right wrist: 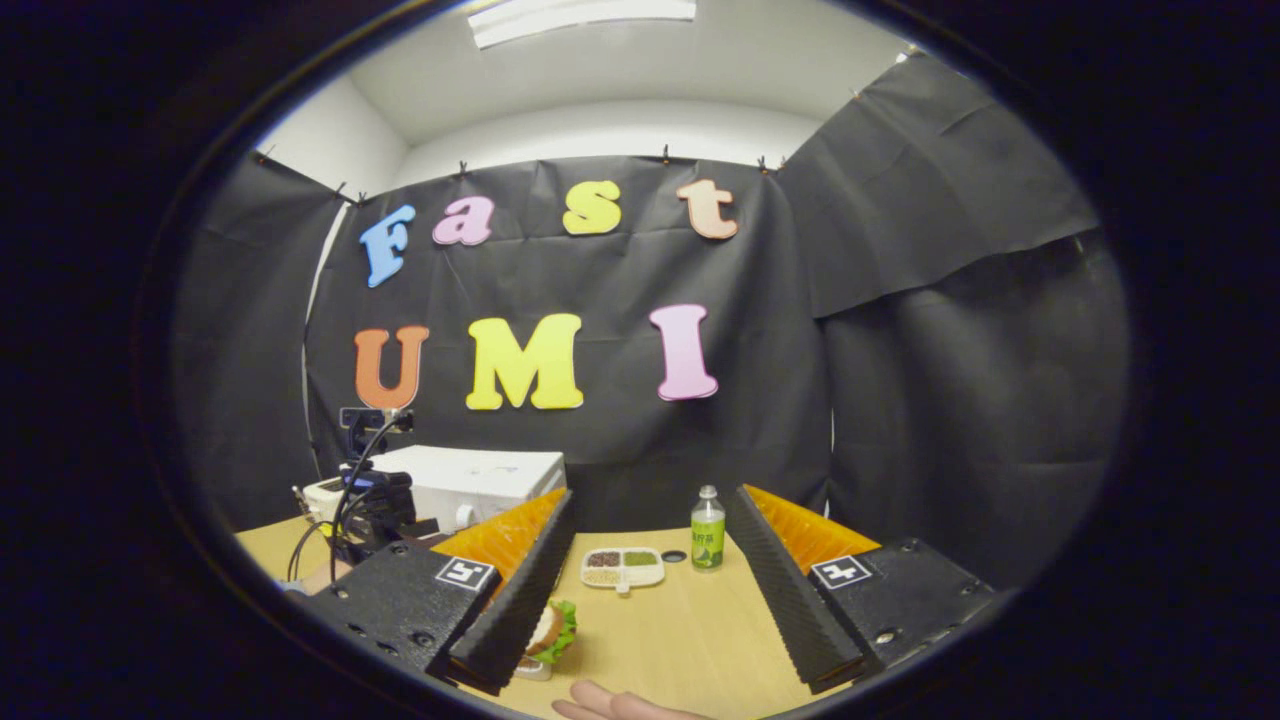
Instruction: Open the microwave oven with the left hand, put the food in, and close the microwave oven.
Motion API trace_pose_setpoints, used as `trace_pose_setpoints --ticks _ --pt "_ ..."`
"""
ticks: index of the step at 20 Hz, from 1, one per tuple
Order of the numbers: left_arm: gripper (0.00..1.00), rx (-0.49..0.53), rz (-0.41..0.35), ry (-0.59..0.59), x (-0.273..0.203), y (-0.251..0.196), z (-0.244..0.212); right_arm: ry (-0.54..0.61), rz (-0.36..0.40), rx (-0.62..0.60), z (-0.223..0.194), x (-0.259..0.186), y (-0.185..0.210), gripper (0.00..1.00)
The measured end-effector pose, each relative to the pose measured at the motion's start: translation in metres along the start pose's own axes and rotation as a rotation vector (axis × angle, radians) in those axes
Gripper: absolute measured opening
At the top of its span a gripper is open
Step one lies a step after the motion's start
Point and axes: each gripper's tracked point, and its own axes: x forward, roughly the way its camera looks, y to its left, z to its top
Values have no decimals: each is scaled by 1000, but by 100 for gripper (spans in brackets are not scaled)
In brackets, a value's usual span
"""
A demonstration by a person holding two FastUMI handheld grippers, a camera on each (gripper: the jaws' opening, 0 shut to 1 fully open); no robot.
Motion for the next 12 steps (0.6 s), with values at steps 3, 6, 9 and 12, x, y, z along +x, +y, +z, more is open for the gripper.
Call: trace_pose_setpoints --ticks 3,6,9,12 --pt "96 5 7 52 18 2 -22 13 -17 19 -10 6 -14 100" --pt "90 45 29 39 31 10 -26 2 -29 50 -13 8 -23 91" --pt "74 24 17 21 39 8 -26 -5 -33 61 -19 9 -29 100" --pt "59 -8 40 19 41 13 -25 -16 -26 73 -20 8 -32 99"
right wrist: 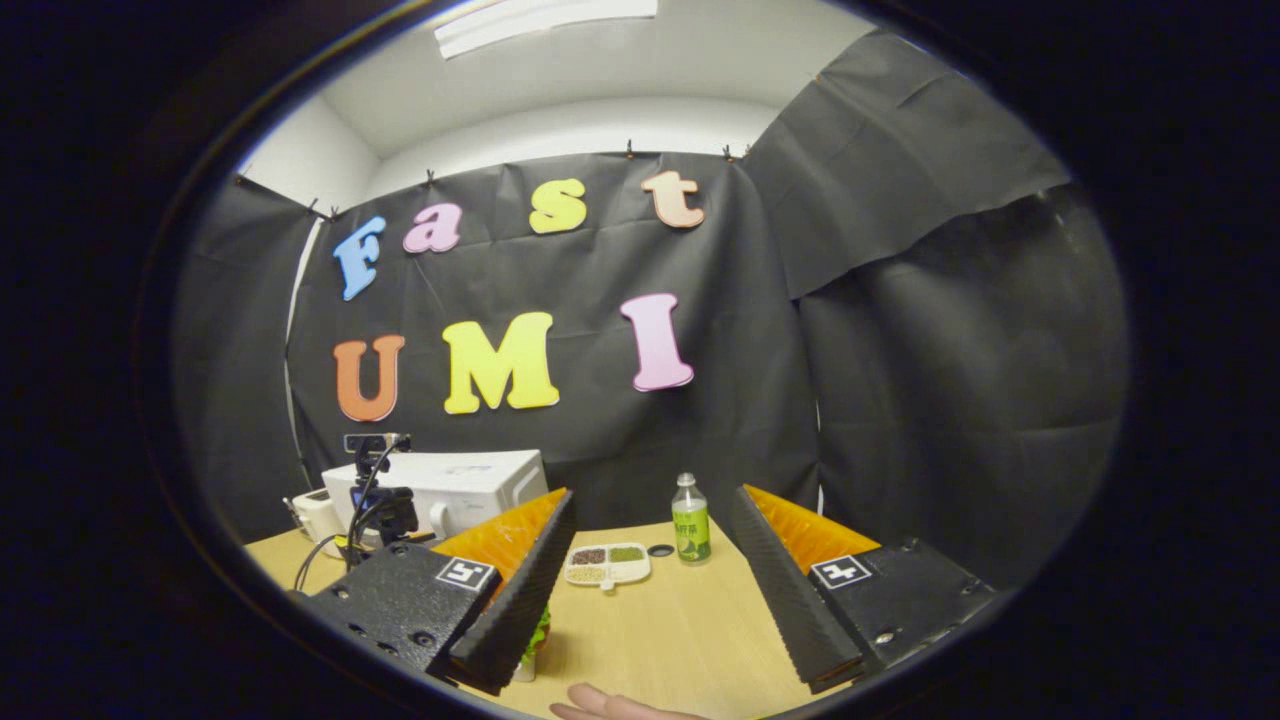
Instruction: Open the microwave oven with the left hand, put the food in, and close the microwave oven.
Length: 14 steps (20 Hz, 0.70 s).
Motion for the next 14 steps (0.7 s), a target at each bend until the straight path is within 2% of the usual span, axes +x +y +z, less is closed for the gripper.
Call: trace_pose_setpoints --ticks 3,4,5,6,7,8,9,11,12,13,14 --pt "58 16 15 -14 1 0 -1 2 -20 -9 -4 -1 -10 100" --pt "48 33 25 -15 1 4 -2 -1 -26 -10 -3 -3 -12 100" --pt "57 37 25 -9 2 2 -3 1 -27 -11 -3 -5 -12 100" --pt "56 57 43 -5 4 6 -3 5 -28 -10 -4 -7 -13 100" --pt "39 43 24 6 1 3 -6 7 -29 -9 -5 -9 -14 100" --pt "34 40 24 12 1 1 -5 9 -30 -8 -5 -12 -14 100" --pt "25 29 19 22 1 3 -8 11 -31 -8 -5 -15 -15 100" --pt "15 23 5 33 -3 2 -8 7 -31 -9 -3 -20 -15 100" --pt "15 23 -6 30 -4 2 -9 4 -33 -12 -1 -23 -16 100" --pt "7 27 -16 23 -4 1 -8 0 -35 -14 0 -27 -17 100" --pt "7 29 -20 25 -9 2 -9 -4 -37 -17 1 -30 -18 100"
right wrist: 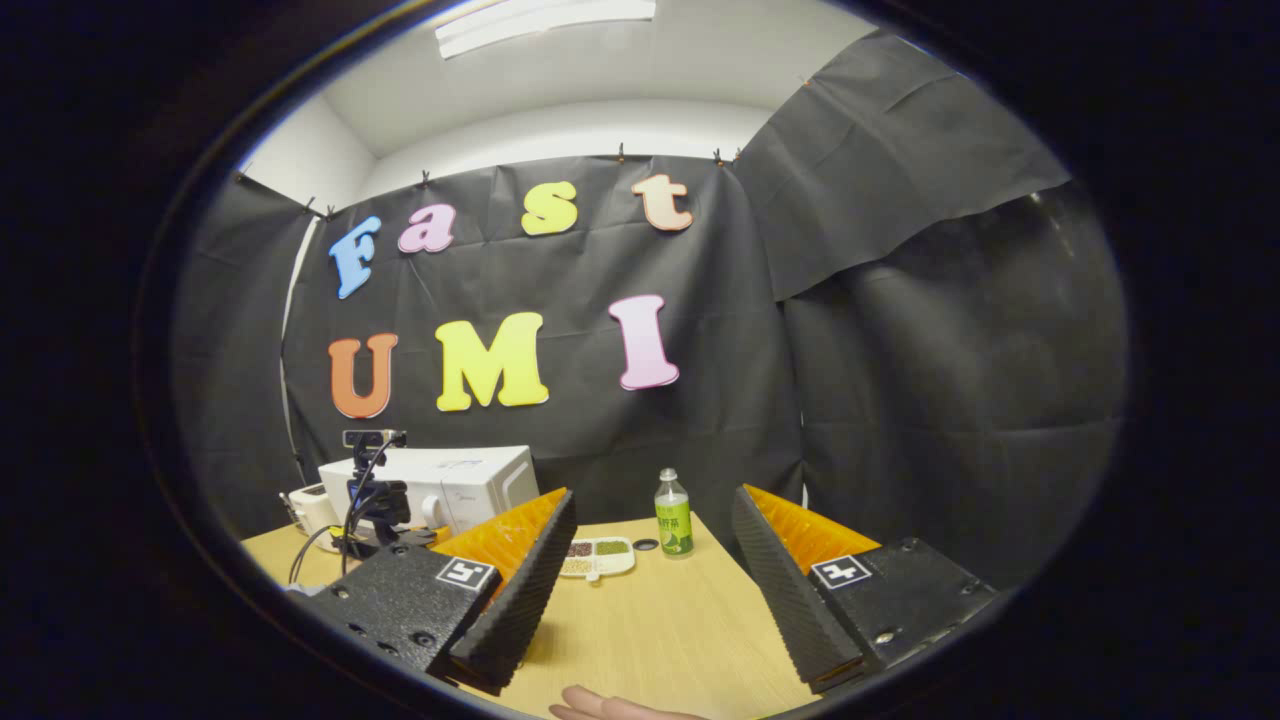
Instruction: Open the microwave oven with the left hand, put the food in, and close the microwave oven.
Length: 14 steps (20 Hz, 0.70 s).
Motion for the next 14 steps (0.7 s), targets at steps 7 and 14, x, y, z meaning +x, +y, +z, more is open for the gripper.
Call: trace_pose_setpoints --ticks 7,14 --pt "6 31 -101 -38 -51 6 -11 7 3 -4 4 -20 6 100" --pt "7 55 -209 -63 -117 29 -25 6 21 2 5 -54 22 100"
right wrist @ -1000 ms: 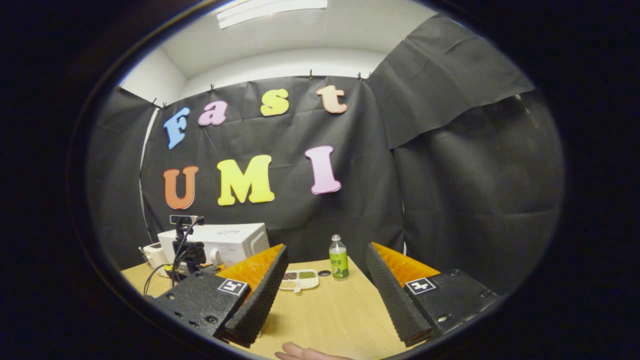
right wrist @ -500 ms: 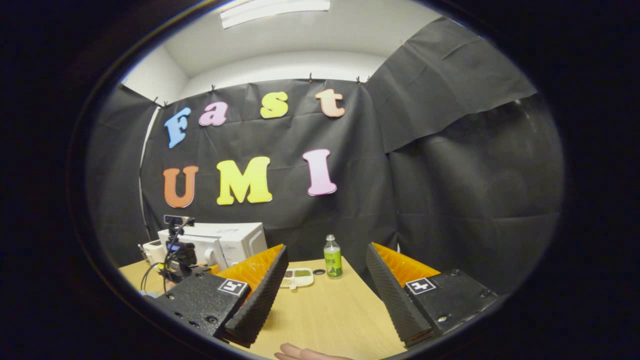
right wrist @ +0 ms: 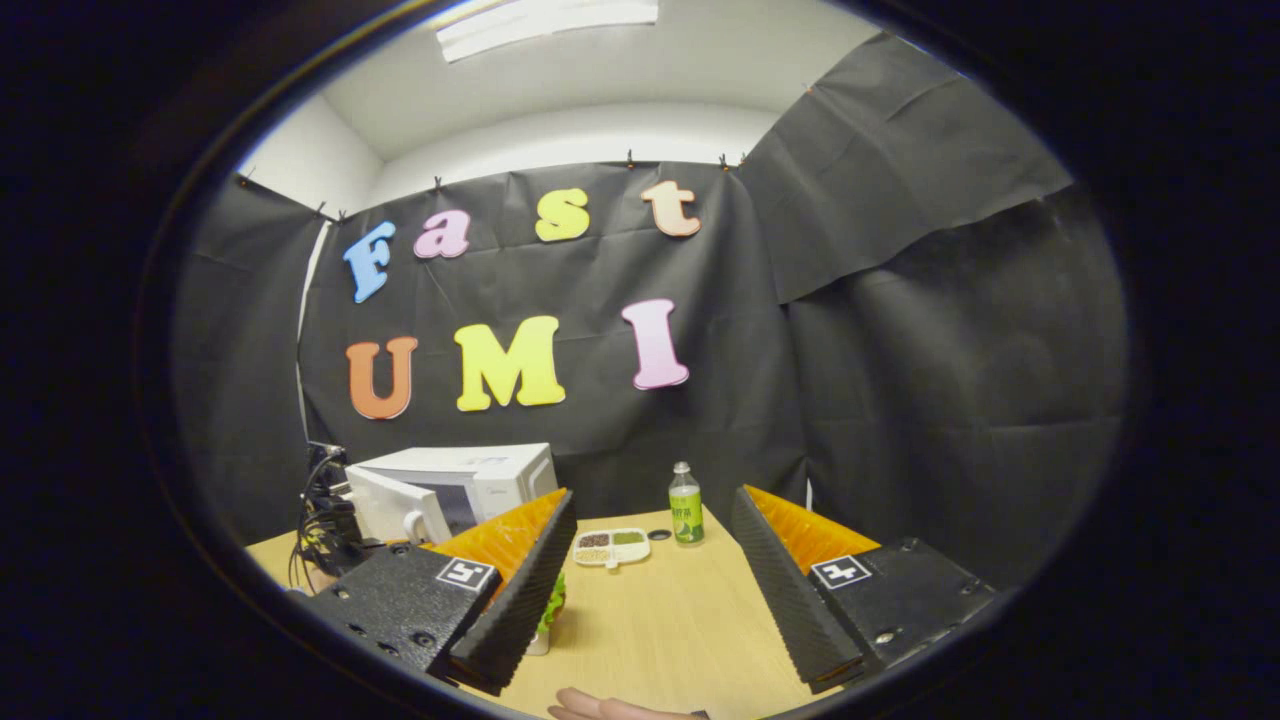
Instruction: Open the microwave oven with the left hand, put the food in, and close the microwave oven.
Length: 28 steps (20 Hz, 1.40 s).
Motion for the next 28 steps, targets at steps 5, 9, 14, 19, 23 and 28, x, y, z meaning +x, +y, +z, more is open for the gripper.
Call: trace_pose_setpoints --ticks 5,9,14,19,23,28 --pt "6 16 2 -44 -58 23 -8 0 19 -14 4 -12 13 99" --pt "6 -6 12 -28 -98 49 -17 8 31 -27 1 -12 25 99" --pt "6 -6 73 -56 -147 97 -25 44 80 -54 -10 -4 51 100" --pt "6 -30 370 -69 -213 193 -44 107 131 -95 -31 9 82 91" --pt "39 -165 460 -49 -265 234 -61 178 164 -134 -52 25 97 92" --pt "83 -144 553 -75 -306 261 -39 247 150 -174 -66 55 100 92"
